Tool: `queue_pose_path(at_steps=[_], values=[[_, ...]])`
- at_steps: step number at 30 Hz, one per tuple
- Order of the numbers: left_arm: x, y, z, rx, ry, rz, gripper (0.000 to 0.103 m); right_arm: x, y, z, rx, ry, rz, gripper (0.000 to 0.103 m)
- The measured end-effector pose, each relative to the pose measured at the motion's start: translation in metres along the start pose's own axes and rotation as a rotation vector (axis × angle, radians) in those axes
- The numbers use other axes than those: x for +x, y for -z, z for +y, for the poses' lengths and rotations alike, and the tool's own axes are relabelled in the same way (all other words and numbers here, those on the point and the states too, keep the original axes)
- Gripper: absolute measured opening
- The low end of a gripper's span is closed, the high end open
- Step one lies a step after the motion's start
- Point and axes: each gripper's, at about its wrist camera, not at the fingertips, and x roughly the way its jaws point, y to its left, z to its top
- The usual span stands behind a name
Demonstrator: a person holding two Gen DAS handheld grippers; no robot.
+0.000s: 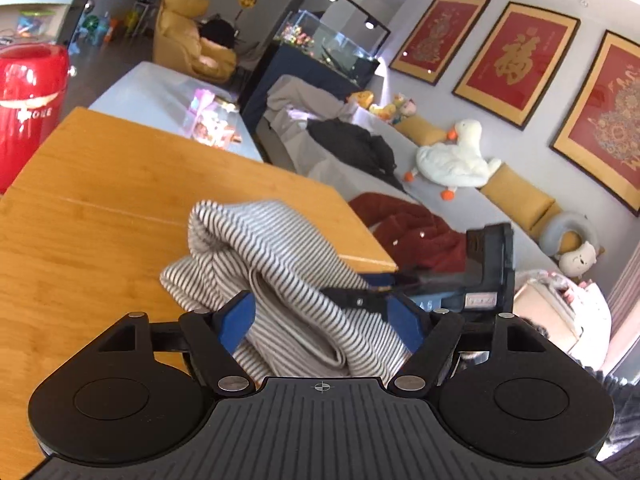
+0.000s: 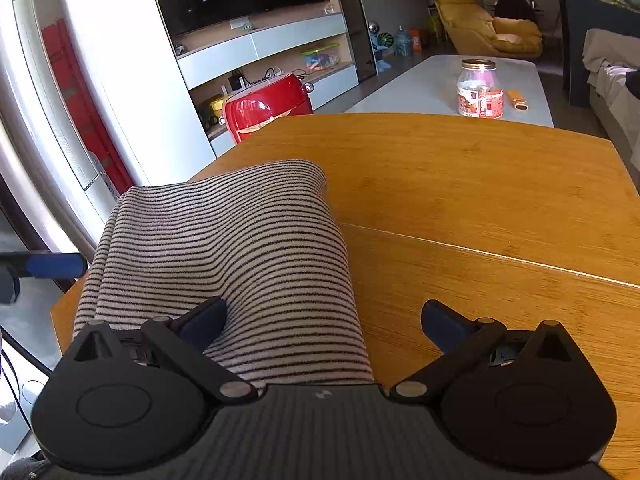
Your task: Fold clothes
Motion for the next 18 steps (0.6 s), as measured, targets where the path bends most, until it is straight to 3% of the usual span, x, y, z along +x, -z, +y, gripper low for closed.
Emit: queue_pose_path(at_steps=[4,7,13,18], values=[[0.006,-0.014,-0.011,0.017,0.075,-0.071,0.075,0.001,0.002,-0.002,0.035,-0.006,0.003,0.103],[0.03,-0.014,-0.013,0.021,0.097,-0.046,0.076,-0.001,0.003,0.003,0.034,0.015,0.0,0.103],[0.068,-0.002,0.013,0.021,-0.029,0.04,0.066,-0.009,0.007,0.027,-0.006,0.055,-0.006,0.103],[0.072,-0.01,0.027,0.02,-0.044,0.049,0.066,-0.003,0.01,0.042,0.036,0.05,0.008,0.103]])
